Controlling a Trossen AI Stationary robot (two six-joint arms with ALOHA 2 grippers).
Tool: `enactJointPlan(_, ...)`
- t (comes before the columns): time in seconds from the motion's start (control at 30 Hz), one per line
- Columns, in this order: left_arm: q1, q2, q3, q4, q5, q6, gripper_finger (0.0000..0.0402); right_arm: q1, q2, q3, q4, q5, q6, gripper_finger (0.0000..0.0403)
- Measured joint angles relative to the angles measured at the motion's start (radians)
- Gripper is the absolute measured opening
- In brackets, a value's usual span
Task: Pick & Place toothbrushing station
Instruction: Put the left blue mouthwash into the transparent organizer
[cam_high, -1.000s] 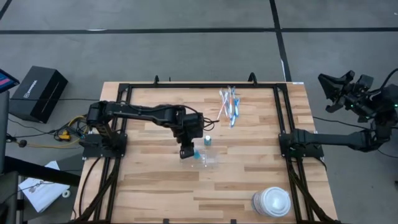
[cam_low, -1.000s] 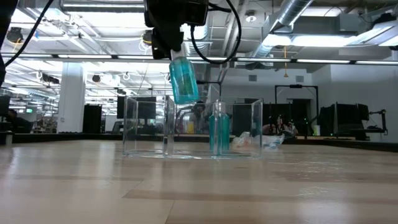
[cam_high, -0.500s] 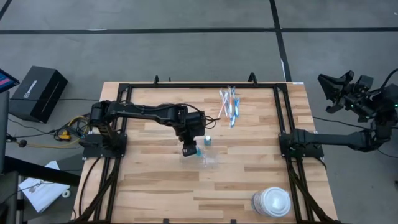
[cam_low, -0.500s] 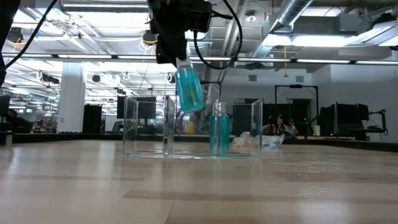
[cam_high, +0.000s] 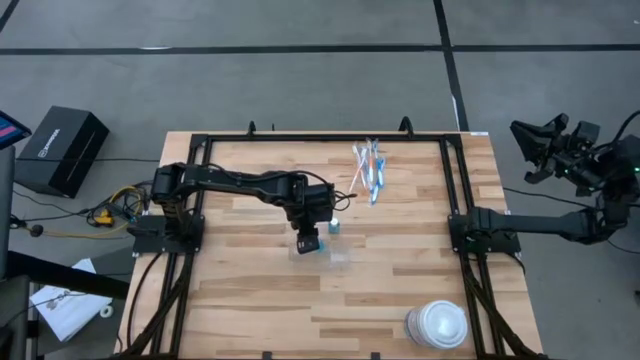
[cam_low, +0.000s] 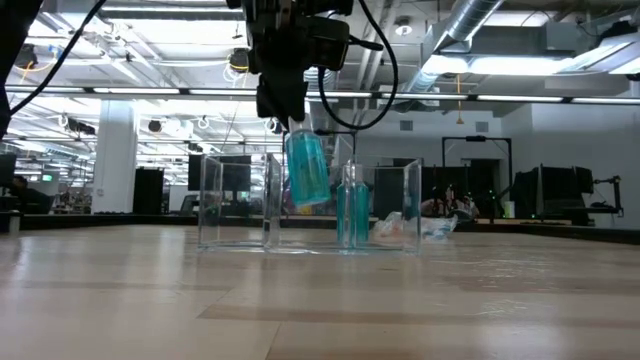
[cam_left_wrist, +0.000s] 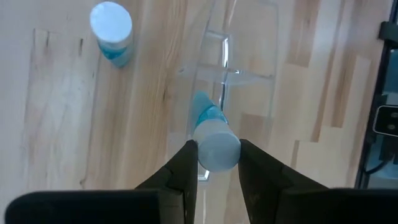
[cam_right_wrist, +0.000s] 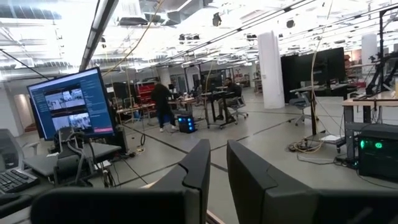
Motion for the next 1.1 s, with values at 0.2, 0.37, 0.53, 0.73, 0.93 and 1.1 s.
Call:
enactJointPlan(0.2, 0.0, 0.005, 0.0, 0.011, -0.002, 0.002, 0.0082, 0.0, 0.0, 0.0, 0.0, -0.024, 0.0, 0.0047)
enactJointPlan(0.37, 0.0, 0.006, 0.0, 0.012, -0.008, -0.001, 0.0082, 0.0, 0.0, 0.0, 0.0, -0.026, -0.003, 0.0047)
enactJointPlan(0.53, -0.002, 0.006, 0.0, 0.012, -0.009, 0.0, 0.0082, 0.0, 0.0, 0.0, 0.0, -0.031, -0.003, 0.0047)
enactJointPlan(0.73, -0.002, 0.014, 0.0, 0.025, -0.01, 0.001, 0.0082, 0.0, 0.0, 0.0, 0.0, -0.052, -0.003, 0.0047)
enactJointPlan(0.93, -0.013, 0.014, 0.0, 0.022, -0.017, 0.015, 0.0082, 0.0, 0.0, 0.0, 0.0, -0.052, -0.003, 0.0047)
enactJointPlan(1.1, -0.014, 0.014, 0.0, -0.002, -0.033, 0.029, 0.0082, 0.0, 0.0, 0.0, 0.0, -0.054, -0.003, 0.0047)
